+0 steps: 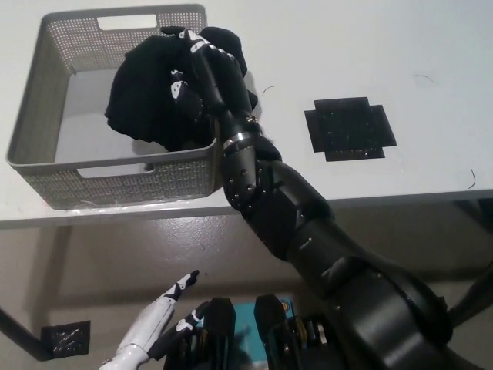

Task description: Use the right hand to pick up a t shirt on the right hand side and place it into a contianer on the left side

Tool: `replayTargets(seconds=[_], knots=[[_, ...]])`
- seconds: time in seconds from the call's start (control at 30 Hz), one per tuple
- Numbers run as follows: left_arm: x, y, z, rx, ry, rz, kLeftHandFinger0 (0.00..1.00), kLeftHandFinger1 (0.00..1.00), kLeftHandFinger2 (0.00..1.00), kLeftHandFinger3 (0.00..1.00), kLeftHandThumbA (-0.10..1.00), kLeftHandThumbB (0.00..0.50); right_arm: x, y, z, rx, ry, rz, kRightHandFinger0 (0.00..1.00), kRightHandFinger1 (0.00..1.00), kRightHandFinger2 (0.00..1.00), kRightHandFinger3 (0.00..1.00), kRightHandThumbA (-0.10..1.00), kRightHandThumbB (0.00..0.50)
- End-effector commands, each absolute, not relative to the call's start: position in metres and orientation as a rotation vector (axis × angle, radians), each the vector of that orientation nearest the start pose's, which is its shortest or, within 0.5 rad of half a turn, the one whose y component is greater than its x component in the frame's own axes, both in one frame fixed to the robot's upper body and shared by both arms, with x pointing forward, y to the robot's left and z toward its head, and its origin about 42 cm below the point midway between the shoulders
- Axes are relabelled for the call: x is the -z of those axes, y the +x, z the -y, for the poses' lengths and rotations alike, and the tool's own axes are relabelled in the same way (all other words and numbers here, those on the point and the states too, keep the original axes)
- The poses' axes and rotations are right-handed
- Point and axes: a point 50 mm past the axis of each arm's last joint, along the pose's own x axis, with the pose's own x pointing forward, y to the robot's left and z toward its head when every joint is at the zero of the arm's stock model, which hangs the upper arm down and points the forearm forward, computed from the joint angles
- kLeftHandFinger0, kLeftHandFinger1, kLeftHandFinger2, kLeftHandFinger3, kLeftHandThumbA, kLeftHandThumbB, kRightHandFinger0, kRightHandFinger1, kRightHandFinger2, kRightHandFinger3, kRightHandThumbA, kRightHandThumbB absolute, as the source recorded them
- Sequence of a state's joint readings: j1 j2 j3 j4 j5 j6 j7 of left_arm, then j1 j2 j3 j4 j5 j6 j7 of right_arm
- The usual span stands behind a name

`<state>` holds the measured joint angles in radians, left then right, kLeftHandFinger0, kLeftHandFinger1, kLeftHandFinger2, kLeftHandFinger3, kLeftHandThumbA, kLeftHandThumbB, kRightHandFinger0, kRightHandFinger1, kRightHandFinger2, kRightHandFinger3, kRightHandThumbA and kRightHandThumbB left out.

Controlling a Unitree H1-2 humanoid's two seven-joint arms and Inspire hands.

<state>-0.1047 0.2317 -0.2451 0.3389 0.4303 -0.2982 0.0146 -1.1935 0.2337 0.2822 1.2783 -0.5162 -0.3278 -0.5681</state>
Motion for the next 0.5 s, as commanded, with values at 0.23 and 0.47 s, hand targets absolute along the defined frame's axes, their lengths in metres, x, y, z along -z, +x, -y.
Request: replayTargets(seconds=[0.23,0.47], knots=[[-0.058,0.314,-0.21,0.42,0.666,0.124,1.0,1.0,1.0,1.0,1.0,0.322,-0.31,0.501,-0.085,-0.339,-0.64,0.605,0.66,0.77,0.94,0.84,-0.1,0.091],[-0.06,0.314,-0.203,0.454,0.66,0.12,1.0,1.0,1.0,1.0,1.0,0.306,-0.321,0.492,-0.106,-0.394,-0.671,0.66,0.64,0.74,0.91,0.82,-0.1,0.063]])
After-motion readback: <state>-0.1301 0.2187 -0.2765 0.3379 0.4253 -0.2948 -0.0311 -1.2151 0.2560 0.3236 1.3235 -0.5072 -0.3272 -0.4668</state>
